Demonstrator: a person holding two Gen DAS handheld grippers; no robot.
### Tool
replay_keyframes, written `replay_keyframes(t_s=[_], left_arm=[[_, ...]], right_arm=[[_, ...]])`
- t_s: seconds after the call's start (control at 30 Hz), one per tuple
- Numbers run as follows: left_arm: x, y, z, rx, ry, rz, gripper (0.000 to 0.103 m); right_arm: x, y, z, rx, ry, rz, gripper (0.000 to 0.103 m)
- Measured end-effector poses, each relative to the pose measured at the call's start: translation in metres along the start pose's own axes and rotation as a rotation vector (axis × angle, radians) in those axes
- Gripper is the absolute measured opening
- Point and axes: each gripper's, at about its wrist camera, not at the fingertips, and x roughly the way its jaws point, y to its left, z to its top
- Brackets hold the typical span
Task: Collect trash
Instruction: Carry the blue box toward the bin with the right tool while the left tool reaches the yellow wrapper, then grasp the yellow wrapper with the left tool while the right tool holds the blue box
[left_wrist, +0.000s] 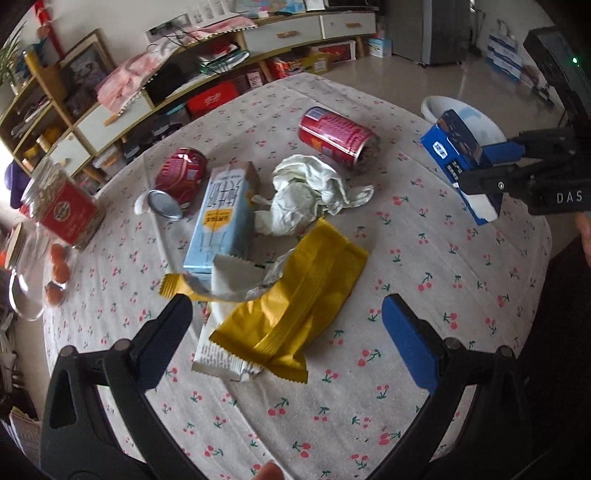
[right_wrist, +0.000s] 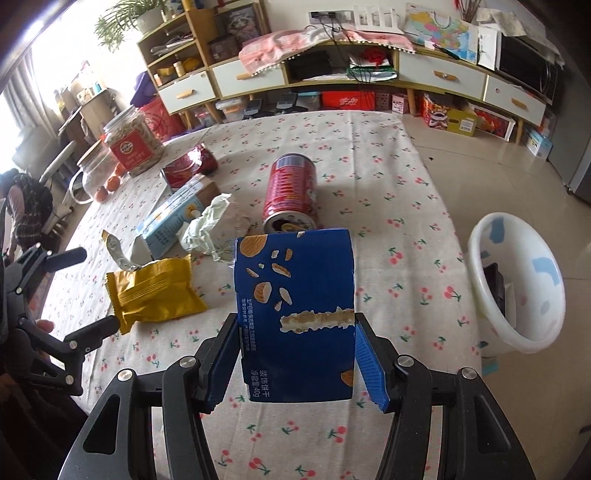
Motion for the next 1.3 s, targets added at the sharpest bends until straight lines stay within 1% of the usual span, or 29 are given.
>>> replay_keyframes(t_s=[0.07,0.1,0.17,0.2,0.3,0.43,0.5,0.57,0.6,0.63,0.77,0.9,1.0,1.1,1.17,1.23,1.3], left_arm=[[0.013,0.001,0.001,0.011,0.038,-0.045,0.098],[0.022,0.003,0.000,0.012,0.066,-0.052,0.097],[0.037,0.003,-0.002,0.025,0.112,-0.053,0.090],[0.042,0.003,-0.003,0.031,0.125,-0.052,0.090],[0.046,0.000,-0.005,0.060,0.136,-0.042,0.089],[0.045,0.002,-0.005,0.048,0.146,-0.045,0.089],[0.047,0.002,-0.006,0.047,0.146,-0.028,0.084],[0.049,0.006,-0.005,0.017,0.146,-0.015,0.075],[0.050,0.007,-0.005,0.001,0.144,-0.013,0.074],[0.050,0.009,-0.005,-0.013,0.140,-0.011,0.070],[0.049,0.012,-0.009,-0.024,0.127,0.020,0.057],[0.050,0.017,-0.011,-0.042,0.111,0.025,0.054],[0.047,0.015,-0.016,-0.048,0.097,0.036,0.050],[0.042,0.011,-0.019,-0.056,0.081,0.035,0.043],[0.037,0.009,-0.019,-0.065,0.068,0.024,0.034],[0.028,0.006,-0.020,-0.085,0.050,0.007,0.030],[0.022,0.008,-0.019,-0.109,0.031,-0.013,0.030]], right_arm=[[-0.001,-0.007,-0.001,0.013,0.002,-0.003,0.060],[-0.002,-0.011,-0.002,0.020,0.003,-0.006,0.060],[-0.003,-0.017,-0.004,0.032,0.006,-0.010,0.060],[-0.003,-0.020,-0.004,0.040,0.008,-0.012,0.060],[-0.007,-0.028,-0.007,0.060,0.007,-0.014,0.060],[-0.010,-0.035,-0.008,0.073,0.004,-0.013,0.060],[-0.010,-0.036,-0.008,0.075,0.005,-0.012,0.060],[-0.010,-0.035,-0.008,0.075,0.007,-0.011,0.060],[-0.010,-0.034,-0.007,0.076,0.007,-0.010,0.060],[-0.009,-0.034,-0.007,0.075,0.007,-0.009,0.060],[-0.008,-0.034,-0.008,0.077,0.010,-0.010,0.060],[-0.007,-0.037,-0.009,0.086,0.016,-0.016,0.060],[-0.006,-0.037,-0.010,0.090,0.019,-0.019,0.060],[-0.007,-0.036,-0.010,0.088,0.019,-0.019,0.060],[-0.007,-0.036,-0.010,0.088,0.017,-0.019,0.060],[-0.009,-0.037,-0.010,0.090,0.013,-0.017,0.060],[-0.011,-0.039,-0.009,0.093,0.007,-0.016,0.060]])
